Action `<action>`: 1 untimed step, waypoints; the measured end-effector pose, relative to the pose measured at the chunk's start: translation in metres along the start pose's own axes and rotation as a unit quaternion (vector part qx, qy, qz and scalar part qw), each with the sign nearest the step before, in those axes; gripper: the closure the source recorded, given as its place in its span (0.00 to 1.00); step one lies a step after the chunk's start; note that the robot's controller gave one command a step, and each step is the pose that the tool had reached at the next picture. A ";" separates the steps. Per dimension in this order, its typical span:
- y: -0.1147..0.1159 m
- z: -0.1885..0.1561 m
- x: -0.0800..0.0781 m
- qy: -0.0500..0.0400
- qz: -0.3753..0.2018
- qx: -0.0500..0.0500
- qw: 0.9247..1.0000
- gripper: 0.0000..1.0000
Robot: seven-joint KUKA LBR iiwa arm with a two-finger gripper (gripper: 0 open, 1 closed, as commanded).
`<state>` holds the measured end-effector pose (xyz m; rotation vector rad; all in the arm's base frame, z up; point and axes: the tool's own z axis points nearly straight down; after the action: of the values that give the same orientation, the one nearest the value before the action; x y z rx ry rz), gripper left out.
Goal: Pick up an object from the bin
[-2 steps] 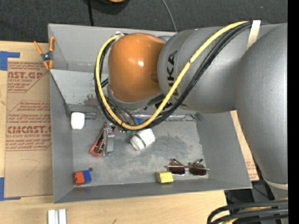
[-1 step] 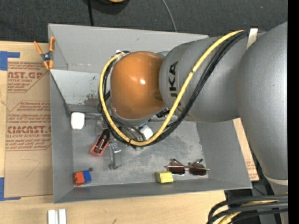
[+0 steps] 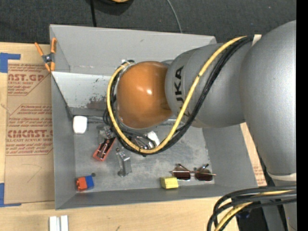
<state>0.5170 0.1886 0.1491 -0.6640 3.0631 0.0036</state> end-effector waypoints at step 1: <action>-0.007 0.017 -0.009 0.004 0.061 -0.001 0.998 0.00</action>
Offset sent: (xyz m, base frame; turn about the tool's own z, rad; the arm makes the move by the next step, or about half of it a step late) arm 0.0416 0.0031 -0.0554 -0.4514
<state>0.5282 0.1858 0.1326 -0.4769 3.1054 0.0036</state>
